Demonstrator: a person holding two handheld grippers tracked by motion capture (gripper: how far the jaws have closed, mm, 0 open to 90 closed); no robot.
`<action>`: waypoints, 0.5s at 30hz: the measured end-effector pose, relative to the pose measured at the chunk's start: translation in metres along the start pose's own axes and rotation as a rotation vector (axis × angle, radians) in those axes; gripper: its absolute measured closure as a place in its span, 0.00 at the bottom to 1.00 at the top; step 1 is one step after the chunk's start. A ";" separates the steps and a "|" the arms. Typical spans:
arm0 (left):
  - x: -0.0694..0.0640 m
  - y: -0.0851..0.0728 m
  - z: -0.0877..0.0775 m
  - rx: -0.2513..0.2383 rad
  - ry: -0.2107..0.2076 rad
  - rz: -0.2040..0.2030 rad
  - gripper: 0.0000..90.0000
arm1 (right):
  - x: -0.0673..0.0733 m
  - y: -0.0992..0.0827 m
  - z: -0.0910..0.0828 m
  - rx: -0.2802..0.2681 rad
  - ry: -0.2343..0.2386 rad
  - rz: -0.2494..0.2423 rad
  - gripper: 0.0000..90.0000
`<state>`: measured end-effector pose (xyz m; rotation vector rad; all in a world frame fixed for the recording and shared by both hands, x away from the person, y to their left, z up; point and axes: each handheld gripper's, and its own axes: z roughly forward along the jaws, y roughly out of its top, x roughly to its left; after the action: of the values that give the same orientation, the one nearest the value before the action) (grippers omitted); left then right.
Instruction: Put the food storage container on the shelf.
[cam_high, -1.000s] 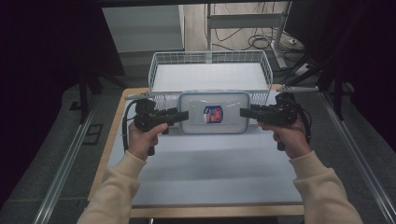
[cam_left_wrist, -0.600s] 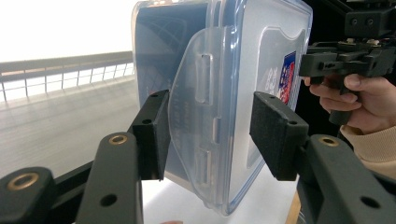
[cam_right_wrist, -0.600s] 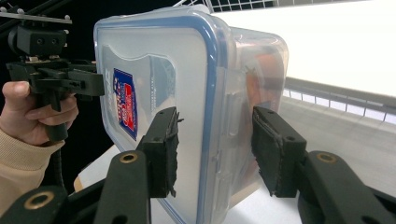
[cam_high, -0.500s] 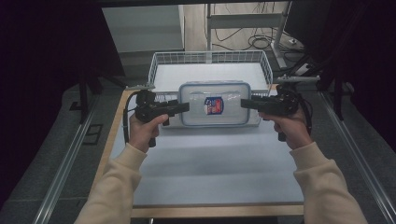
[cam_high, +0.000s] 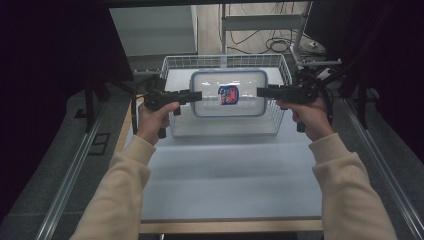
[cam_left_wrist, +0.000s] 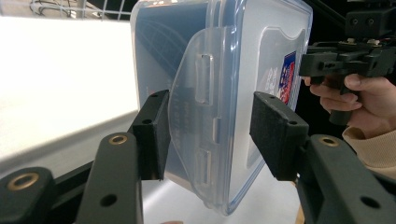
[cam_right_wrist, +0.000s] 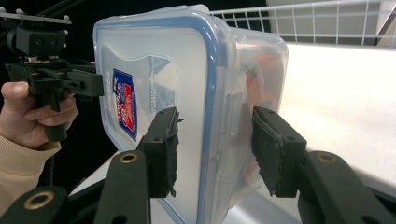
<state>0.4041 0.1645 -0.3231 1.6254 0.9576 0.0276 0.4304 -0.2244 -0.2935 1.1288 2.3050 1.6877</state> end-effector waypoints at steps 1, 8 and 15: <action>0.004 0.006 0.002 0.002 -0.001 -0.004 0.55 | -0.003 0.006 0.003 0.006 0.000 0.008 0.58; 0.021 0.027 0.006 0.007 -0.009 -0.013 0.55 | -0.014 0.031 0.017 0.018 -0.003 0.025 0.58; 0.035 0.038 0.012 0.019 0.007 -0.055 0.55 | -0.028 0.043 0.031 0.025 0.001 0.057 0.58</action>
<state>0.4549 0.1764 -0.3116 1.6163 1.0102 -0.0141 0.4864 -0.2108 -0.2790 1.2092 2.3223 1.6832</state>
